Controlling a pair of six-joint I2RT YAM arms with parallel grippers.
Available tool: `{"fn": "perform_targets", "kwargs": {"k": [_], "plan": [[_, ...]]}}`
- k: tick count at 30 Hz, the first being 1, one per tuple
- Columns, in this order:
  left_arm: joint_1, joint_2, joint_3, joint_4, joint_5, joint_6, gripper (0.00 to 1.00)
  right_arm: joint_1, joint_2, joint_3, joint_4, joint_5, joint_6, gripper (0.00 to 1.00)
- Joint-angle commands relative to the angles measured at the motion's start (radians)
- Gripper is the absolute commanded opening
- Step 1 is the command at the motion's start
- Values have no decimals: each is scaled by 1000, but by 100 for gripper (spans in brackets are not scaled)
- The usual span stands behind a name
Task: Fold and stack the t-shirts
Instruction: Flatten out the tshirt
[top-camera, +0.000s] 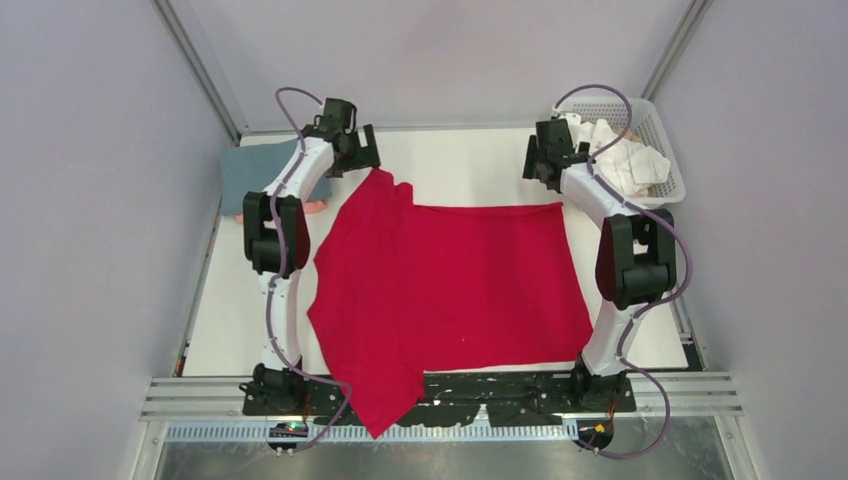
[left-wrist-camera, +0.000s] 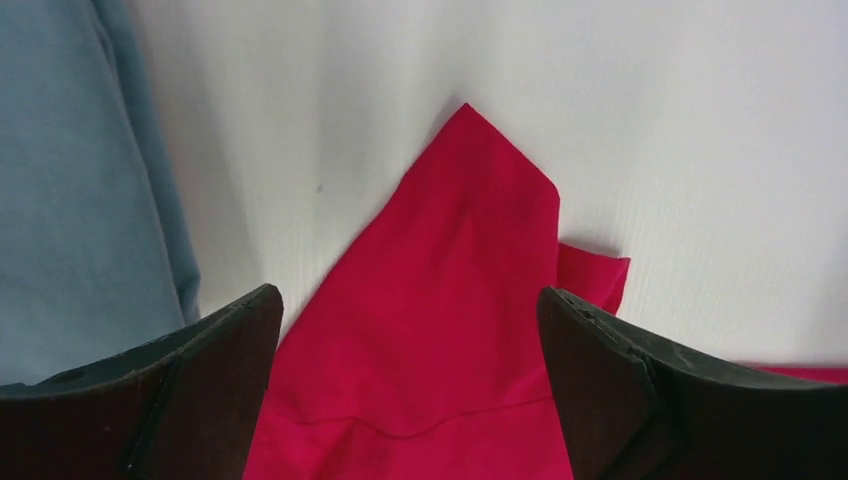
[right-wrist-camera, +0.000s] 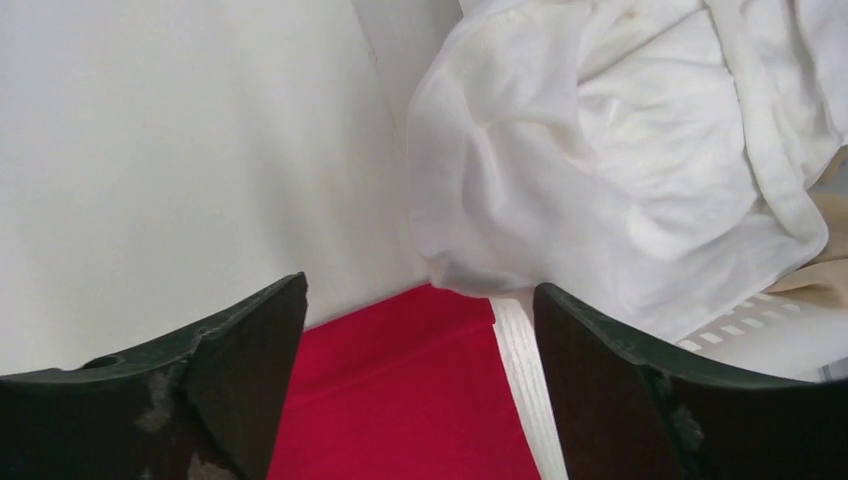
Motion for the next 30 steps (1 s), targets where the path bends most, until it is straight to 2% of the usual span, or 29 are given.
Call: {"fn": "perform_targets", "kwargs": {"k": [1, 2, 5, 7, 9, 14, 21, 25, 30], "plan": [[6, -198, -91, 4, 22, -44, 99, -1, -120, -40, -58, -86, 22, 96], [5, -239, -144, 27, 52, -51, 100, -1, -138, -68, -36, -131, 31, 100], [-6, -365, -309, 97, 121, -69, 99, 2, -192, -187, 8, -353, 79, 95], [-18, -418, -407, 122, 169, -92, 100, 8, -194, -222, 12, -423, 90, 95], [-30, -450, -494, 140, 215, -109, 100, 11, -185, -245, 4, -463, 99, 95], [-45, -467, -655, 213, 303, -166, 99, 11, -104, -216, -18, -454, 141, 95], [-42, -425, -693, 147, 268, -137, 100, -1, 88, -52, 12, -415, 233, 95], [-32, -431, -733, 182, 251, -144, 100, -6, 195, 73, 51, -387, 291, 95], [-25, -396, -712, 164, 270, -160, 99, -14, 335, 345, 54, -395, 359, 95]]}}
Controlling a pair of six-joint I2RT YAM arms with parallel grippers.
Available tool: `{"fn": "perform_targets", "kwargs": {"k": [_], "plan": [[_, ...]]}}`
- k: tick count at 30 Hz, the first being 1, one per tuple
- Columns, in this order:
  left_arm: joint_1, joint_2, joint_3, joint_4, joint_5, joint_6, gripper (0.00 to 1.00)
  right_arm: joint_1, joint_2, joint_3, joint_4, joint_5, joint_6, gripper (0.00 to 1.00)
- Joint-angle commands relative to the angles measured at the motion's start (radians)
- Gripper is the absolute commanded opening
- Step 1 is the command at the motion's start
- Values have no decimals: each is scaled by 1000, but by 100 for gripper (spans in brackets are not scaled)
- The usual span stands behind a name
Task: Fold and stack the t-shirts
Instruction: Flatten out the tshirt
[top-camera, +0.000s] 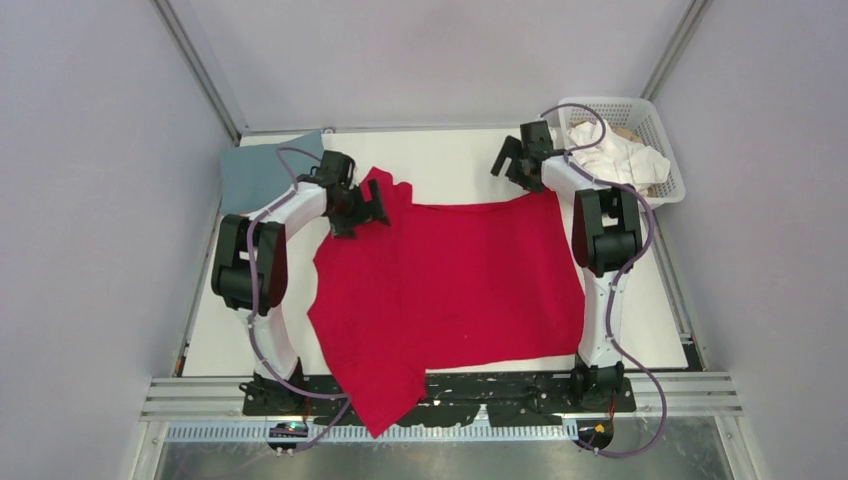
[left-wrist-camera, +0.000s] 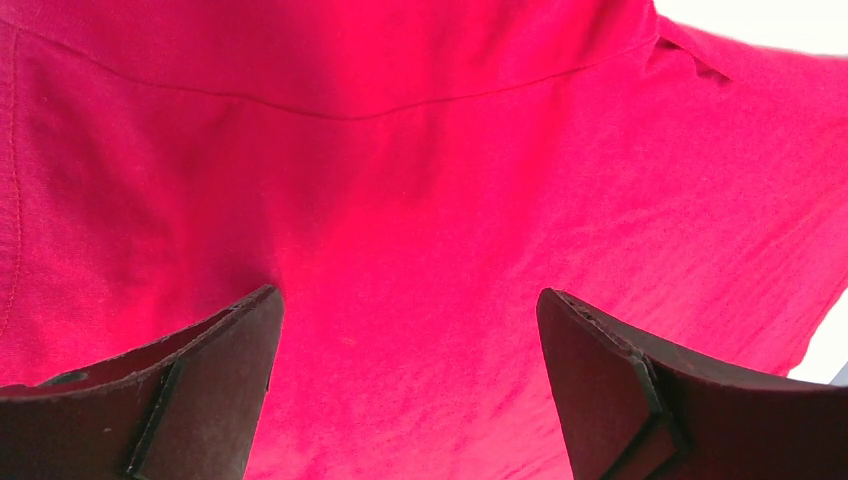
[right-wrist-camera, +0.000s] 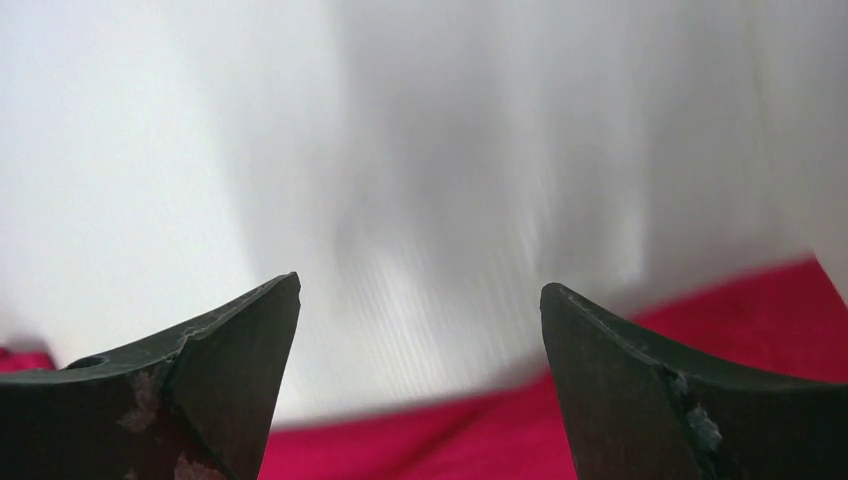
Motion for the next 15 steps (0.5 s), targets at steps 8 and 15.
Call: {"fn": "perform_targets", "kwargs": {"k": [8, 15], "plan": [[-1, -102, -62, 4, -40, -48, 100, 12, -194, -68, 24, -14, -24, 95], [-90, -223, -239, 38, -46, -112, 100, 87, -522, -507, -1, 55, -26, 95]]}}
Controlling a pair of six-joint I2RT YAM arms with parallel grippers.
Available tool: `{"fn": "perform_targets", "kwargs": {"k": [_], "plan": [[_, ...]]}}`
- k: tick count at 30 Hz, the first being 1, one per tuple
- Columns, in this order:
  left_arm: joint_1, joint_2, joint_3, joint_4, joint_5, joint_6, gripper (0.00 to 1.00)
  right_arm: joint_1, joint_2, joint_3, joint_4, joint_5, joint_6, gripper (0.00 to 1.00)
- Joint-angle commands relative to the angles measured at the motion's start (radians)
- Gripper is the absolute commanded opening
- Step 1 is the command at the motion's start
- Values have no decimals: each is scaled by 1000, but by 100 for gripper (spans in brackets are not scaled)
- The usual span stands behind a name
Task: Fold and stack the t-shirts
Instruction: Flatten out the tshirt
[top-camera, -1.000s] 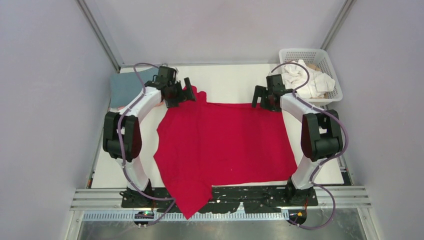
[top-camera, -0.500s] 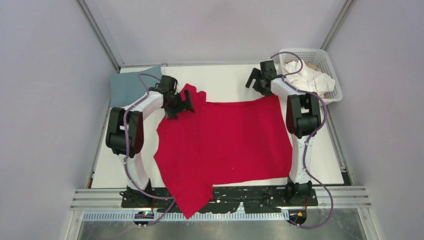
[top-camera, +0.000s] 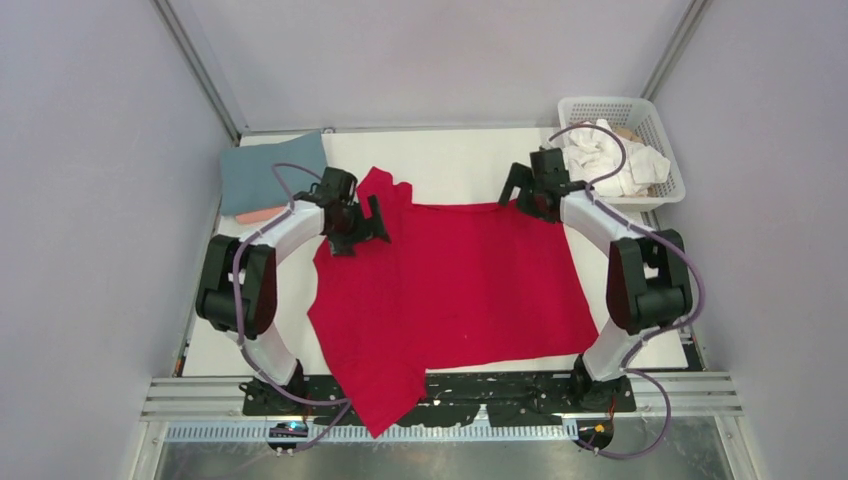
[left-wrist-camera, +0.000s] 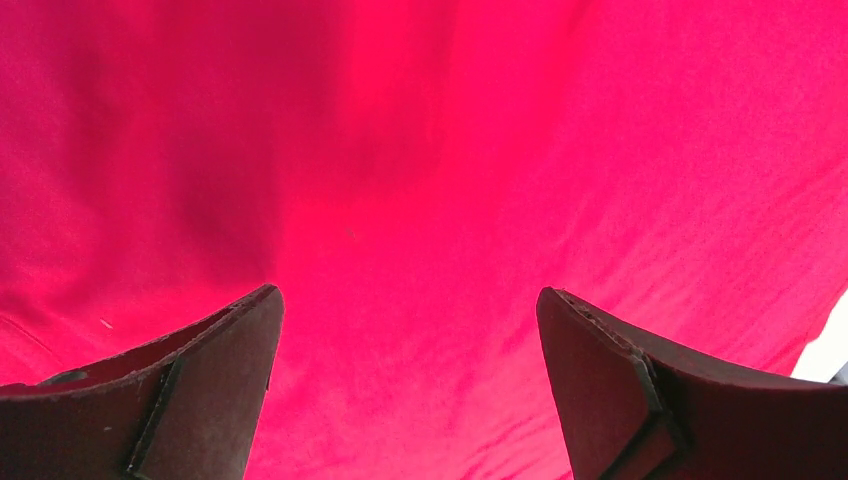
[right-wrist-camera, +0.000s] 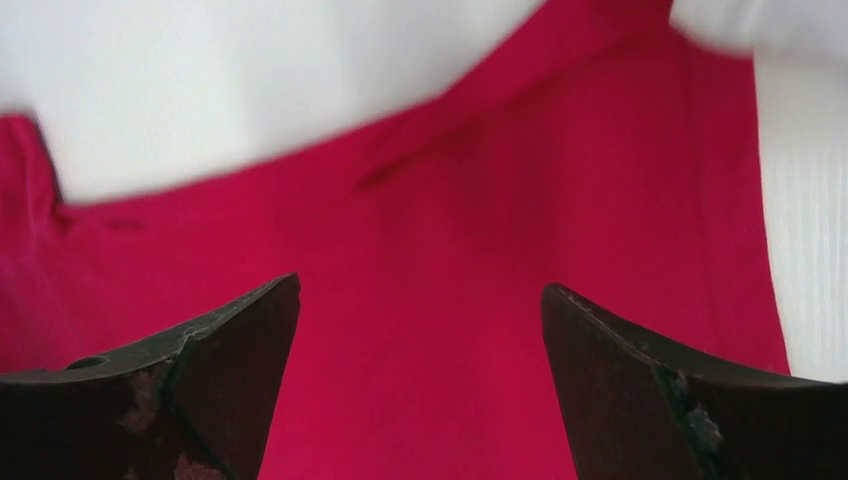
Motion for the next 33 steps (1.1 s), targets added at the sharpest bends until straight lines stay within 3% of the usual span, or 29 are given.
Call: {"fn": "perform_targets", "kwargs": {"k": [1, 4, 9, 17, 26, 29, 33], "plan": [[-61, -95, -112, 53, 7, -61, 100, 52, -165, -170, -30, 48, -18, 95], [-62, -73, -157, 77, 34, -87, 100, 66, -239, -307, -33, 42, -6, 95], [-53, 35, -74, 42, 49, -80, 100, 64, -215, -358, -33, 33, -10, 95], [30, 246, 167, -88, 119, -35, 100, 22, -17, -187, -37, -7, -20, 95], [75, 453, 566, -269, 114, 45, 100, -6, 143, 27, -58, -15, -27, 95], [71, 432, 593, -273, 143, 58, 99, -2, 129, 63, -67, -32, -47, 95], [41, 274, 468, -240, 141, 81, 100, 16, 21, 47, -89, -19, -97, 95]]}}
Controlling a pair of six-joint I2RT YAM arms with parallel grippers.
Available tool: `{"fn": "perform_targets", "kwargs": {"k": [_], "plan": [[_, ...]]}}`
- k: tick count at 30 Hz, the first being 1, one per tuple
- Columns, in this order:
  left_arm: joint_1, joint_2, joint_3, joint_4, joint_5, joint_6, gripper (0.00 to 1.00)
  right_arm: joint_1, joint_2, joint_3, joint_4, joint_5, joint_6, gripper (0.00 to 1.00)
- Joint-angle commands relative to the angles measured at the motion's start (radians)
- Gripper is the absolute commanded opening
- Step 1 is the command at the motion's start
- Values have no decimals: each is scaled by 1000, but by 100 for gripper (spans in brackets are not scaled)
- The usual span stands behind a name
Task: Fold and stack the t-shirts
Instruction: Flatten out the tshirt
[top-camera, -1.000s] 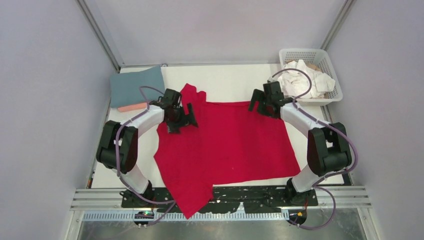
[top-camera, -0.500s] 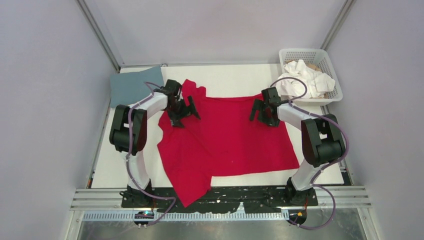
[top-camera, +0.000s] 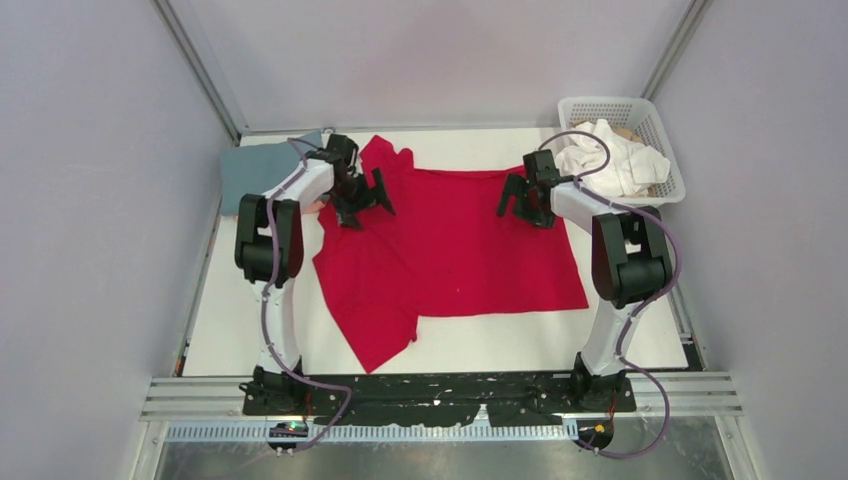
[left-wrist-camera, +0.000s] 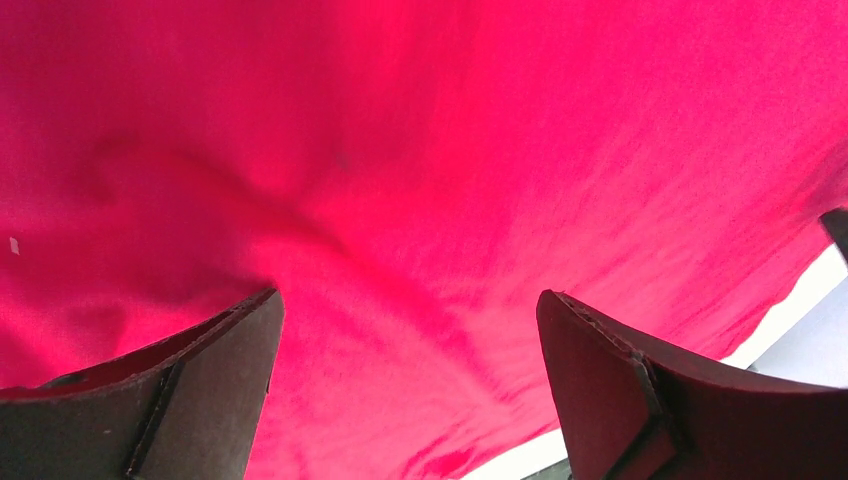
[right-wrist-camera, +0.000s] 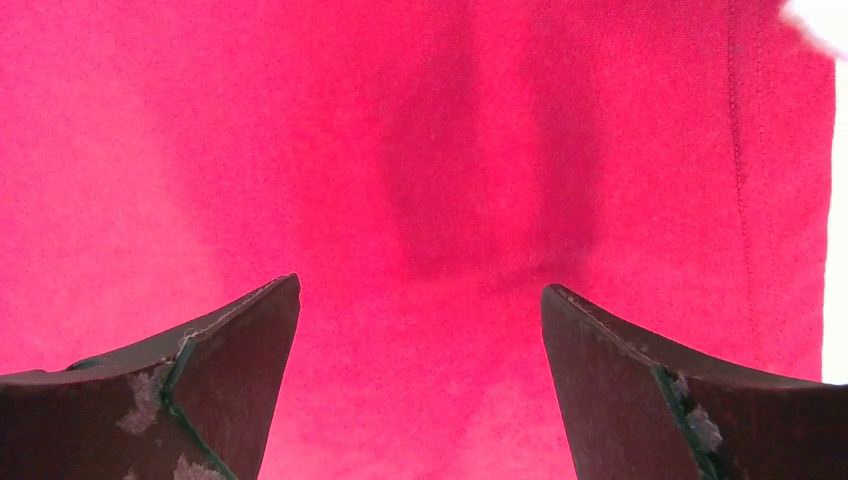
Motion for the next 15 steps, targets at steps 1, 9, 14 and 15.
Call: {"fn": "perform_targets", "kwargs": {"k": [1, 9, 14, 15], "plan": [[-33, -213, -131, -1, -16, 55, 100, 25, -155, 10, -23, -3, -54, 95], [-195, -756, -673, 11, -212, -66, 100, 111, -480, -276, -25, 91, 44, 95], [-420, -1033, -949, -72, -296, -260, 100, 111, -757, -465, -55, 215, 117, 95], [-467, -1079, -998, -72, -298, -308, 100, 109, -783, -500, -63, 233, 117, 95]]}}
